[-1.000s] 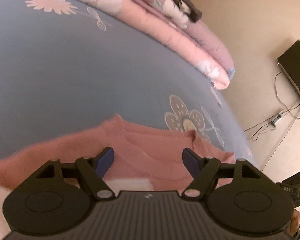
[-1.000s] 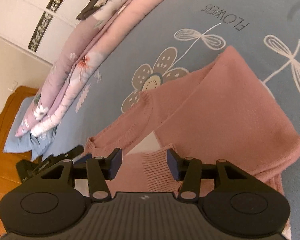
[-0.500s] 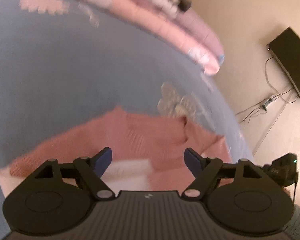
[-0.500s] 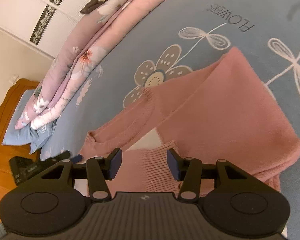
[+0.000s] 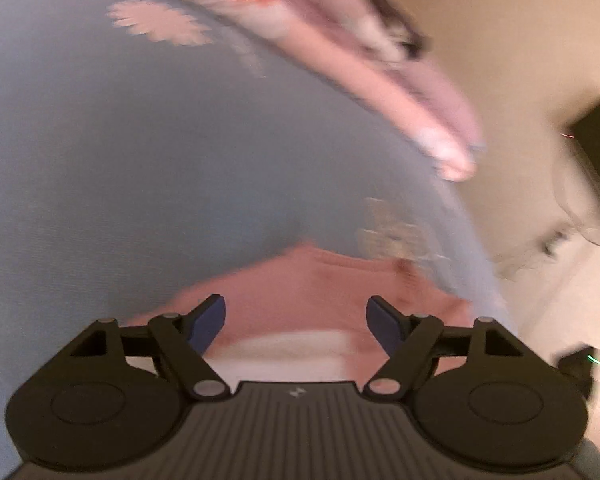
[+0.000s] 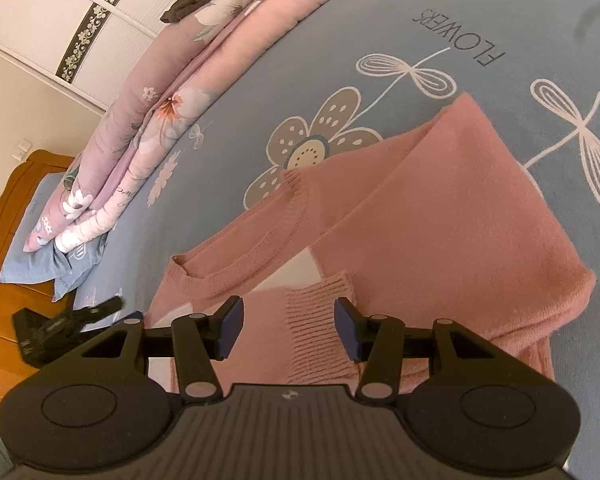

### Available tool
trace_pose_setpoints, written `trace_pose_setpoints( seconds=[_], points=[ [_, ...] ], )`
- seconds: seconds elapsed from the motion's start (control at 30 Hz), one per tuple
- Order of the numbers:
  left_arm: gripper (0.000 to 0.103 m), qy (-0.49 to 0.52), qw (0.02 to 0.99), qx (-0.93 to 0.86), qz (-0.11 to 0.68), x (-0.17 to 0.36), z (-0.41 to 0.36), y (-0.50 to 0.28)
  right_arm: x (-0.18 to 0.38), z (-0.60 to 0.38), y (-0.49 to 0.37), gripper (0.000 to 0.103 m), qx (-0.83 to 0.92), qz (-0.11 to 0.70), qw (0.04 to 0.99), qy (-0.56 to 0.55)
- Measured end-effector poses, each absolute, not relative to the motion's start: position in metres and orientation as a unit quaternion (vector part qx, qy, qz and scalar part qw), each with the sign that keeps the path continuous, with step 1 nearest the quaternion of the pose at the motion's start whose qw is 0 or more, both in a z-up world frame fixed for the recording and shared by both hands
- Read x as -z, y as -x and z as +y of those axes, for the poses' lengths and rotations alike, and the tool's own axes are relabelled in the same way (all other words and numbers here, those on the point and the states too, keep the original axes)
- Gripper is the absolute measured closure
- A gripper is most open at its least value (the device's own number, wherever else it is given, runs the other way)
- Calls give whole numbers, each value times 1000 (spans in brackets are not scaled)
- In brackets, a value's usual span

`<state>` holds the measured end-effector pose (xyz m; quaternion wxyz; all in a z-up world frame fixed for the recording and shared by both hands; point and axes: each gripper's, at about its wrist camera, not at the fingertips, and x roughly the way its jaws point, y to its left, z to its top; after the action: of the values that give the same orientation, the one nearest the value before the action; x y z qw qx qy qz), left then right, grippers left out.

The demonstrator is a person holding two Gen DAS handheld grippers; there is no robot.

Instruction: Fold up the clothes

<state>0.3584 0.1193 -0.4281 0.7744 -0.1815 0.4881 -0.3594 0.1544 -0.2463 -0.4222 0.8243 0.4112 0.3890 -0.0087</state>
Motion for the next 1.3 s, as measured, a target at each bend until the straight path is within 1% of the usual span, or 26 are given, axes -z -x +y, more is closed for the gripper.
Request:
trace_pose_setpoints(
  seconds=[0.1,0.17,0.23,0.3,0.37,0.5,0.57,0.7,0.8,0.83,0.87,0.97,1.03,1.17,1.3],
  points=[
    [23,128,790,350,486,426,116,-346,421,-243,-153,47,5,391,824,-410],
    [23,132,790,326,502,439,122,-352,422,-241,-154,47,1,394,824,-407],
    [31,140,799,286,511,448,133,-358,419,-239,-155,47,2,398,829,-394],
    [30,179,797,272,509,447,142,-360,415,-240,-158,47,6,397,836,-380],
    [29,183,802,264,504,439,140,-356,410,-243,-162,47,8,396,841,-368],
    [23,168,801,324,474,418,120,-346,404,-253,-190,47,-4,384,860,-336],
    [23,143,797,336,482,422,106,-350,407,-255,-212,47,-7,380,867,-323],
    [24,134,786,293,528,446,104,-361,423,-257,-253,47,-31,386,866,-316],
    [24,142,791,290,519,447,112,-360,444,-258,-274,47,-23,422,862,-281],
    [24,143,793,287,517,448,114,-360,450,-263,-278,49,-18,428,860,-275],
    [24,144,795,285,515,448,116,-360,454,-271,-278,53,-10,420,863,-281],
    [24,153,796,280,515,449,116,-362,454,-296,-277,53,16,392,861,-324],
    [24,151,797,277,515,446,115,-360,449,-301,-276,51,19,388,857,-338],
    [24,148,798,292,506,425,106,-346,421,-294,-249,48,-6,372,866,-335],
    [24,140,805,315,482,388,102,-315,386,-279,-194,47,-31,360,862,-355]
  ],
)
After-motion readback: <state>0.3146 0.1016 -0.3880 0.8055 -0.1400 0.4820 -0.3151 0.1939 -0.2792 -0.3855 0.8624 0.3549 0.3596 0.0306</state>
